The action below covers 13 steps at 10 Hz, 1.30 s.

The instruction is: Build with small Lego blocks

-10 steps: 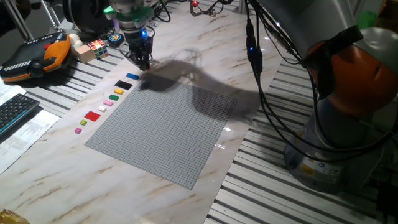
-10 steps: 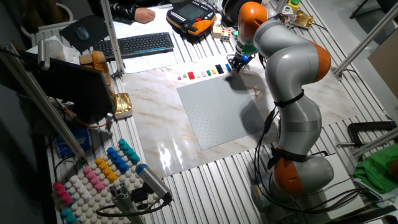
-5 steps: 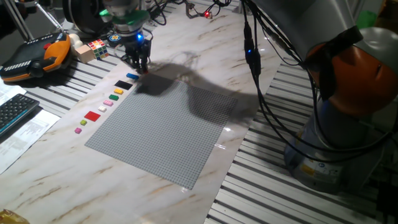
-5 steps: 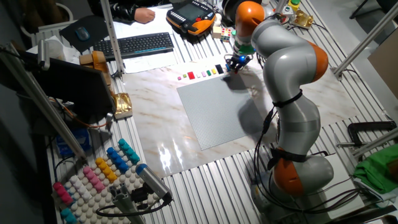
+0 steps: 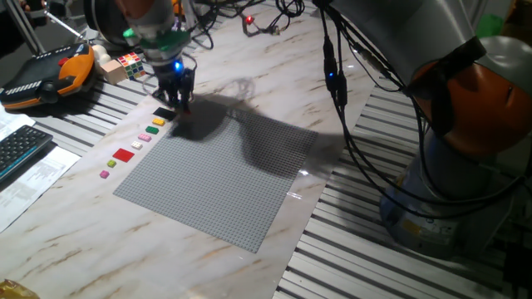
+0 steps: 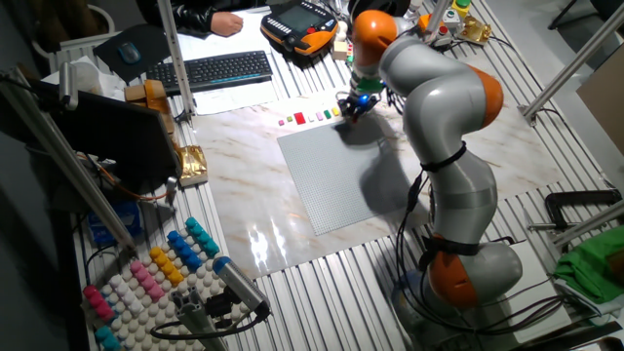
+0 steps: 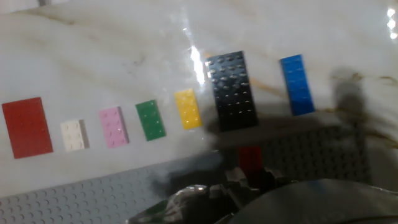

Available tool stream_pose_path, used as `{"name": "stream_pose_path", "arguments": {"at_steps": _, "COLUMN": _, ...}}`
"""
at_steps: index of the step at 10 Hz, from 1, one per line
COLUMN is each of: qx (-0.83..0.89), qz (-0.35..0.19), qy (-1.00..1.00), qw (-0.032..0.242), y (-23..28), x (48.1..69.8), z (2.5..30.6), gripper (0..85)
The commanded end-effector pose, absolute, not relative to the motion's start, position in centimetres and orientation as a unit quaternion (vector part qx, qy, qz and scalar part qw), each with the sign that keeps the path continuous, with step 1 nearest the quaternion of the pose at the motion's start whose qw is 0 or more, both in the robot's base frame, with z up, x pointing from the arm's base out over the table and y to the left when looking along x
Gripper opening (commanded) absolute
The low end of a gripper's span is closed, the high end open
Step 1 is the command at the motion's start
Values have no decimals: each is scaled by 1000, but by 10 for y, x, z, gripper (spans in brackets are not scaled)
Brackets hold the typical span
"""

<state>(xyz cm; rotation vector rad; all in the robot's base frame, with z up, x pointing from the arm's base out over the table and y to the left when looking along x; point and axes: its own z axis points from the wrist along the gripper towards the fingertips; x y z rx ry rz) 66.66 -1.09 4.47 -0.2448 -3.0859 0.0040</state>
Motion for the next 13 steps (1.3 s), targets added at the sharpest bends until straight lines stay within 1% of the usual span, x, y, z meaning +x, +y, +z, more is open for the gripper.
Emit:
{"name": "stream_pose_path", "arguments": {"at_steps": 1, "qx": -76, "qz": -3, "qy": -997, "qw": 22, "y": -9, "x": 665, "z": 37, "gripper": 7}}
{"name": "stream_pose_path", "arguments": {"at_steps": 3, "qx": -66, "qz": -5, "qy": -997, "qw": 32, "y": -4, "x": 660, "z": 32, "gripper": 7}}
{"name": "stream_pose_path", "arguments": {"at_steps": 6, "qx": -60, "qz": 6, "qy": -998, "qw": 27, "y": 4, "x": 645, "z": 29, "gripper": 7}}
{"name": "stream_pose_path", "arguments": {"at_steps": 13, "qx": -47, "qz": -1, "qy": -999, "qw": 26, "y": 4, "x": 646, "z": 27, "gripper": 7}}
